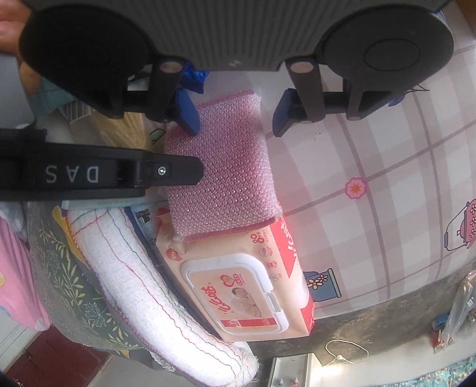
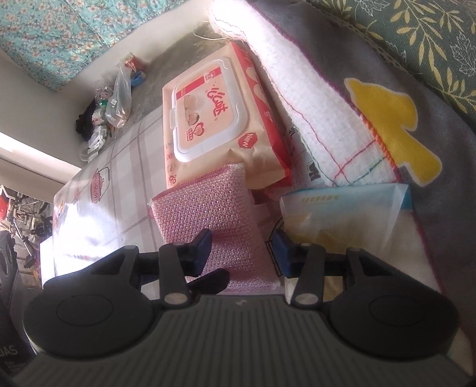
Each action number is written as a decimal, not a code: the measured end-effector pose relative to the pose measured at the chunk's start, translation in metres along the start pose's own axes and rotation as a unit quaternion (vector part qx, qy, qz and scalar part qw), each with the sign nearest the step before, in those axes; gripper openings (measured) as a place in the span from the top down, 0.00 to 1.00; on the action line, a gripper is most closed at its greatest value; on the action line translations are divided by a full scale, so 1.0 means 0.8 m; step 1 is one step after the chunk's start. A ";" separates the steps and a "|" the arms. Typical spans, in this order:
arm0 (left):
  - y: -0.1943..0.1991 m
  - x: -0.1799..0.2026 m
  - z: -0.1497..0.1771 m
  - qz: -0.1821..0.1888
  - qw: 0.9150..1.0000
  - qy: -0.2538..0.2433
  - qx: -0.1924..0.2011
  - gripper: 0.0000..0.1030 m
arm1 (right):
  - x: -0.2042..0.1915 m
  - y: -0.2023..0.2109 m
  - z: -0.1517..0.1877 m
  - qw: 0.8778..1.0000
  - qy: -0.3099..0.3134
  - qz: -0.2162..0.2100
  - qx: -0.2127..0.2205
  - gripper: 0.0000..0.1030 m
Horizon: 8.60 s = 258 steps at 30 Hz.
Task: Organize soft objects
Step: 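Reach the left tool to the pink knitted sponge and grasp it, then carry the pink sponge with the left tool and release it into the cardboard box, then move the left tool over the clear bag of cotton swabs, then grasp the clear cotton-swab bag with the left tool and lift it, then carry the cotton-swab bag into the cardboard box and open the left tool, then move the left tool back to the blue-and-white wet-wipes pack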
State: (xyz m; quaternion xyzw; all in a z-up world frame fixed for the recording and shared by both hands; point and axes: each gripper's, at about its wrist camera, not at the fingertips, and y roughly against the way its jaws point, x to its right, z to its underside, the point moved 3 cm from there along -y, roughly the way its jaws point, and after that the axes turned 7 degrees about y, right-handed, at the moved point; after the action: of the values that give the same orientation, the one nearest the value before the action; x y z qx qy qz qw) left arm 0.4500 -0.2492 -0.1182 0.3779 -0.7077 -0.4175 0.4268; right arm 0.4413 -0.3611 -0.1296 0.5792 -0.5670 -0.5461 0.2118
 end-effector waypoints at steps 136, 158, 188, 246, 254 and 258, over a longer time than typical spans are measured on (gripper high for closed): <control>0.053 0.065 0.044 0.076 0.994 0.064 0.055 0.33 | 0.079 0.166 0.078 0.996 -0.007 0.003 0.087 0.56; -0.032 0.071 0.007 0.117 0.988 0.096 -0.013 0.61 | 0.108 0.063 0.016 0.998 -0.052 -0.010 0.033 0.65; 0.334 -0.069 0.126 0.040 0.981 0.103 0.158 0.68 | -0.188 0.230 0.120 0.975 0.062 -0.185 0.107 0.74; 0.373 -0.432 0.288 -0.178 0.955 0.208 0.112 0.40 | -0.548 -0.072 0.326 0.960 0.021 -0.246 -0.133 0.74; 0.405 -0.380 0.298 -0.146 0.957 0.203 0.146 0.27 | -0.516 0.016 0.308 0.954 0.029 -0.287 -0.079 0.59; 0.420 -0.332 0.304 -0.125 0.962 0.177 0.166 0.23 | -0.484 0.068 0.301 0.950 0.033 -0.308 -0.049 0.58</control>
State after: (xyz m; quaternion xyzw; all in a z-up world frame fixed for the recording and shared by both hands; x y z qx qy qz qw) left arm 0.2594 0.1754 0.0424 0.5970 -0.6273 -0.2703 0.4207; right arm 0.3005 0.0580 -0.0063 0.7322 -0.3264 -0.5924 0.0805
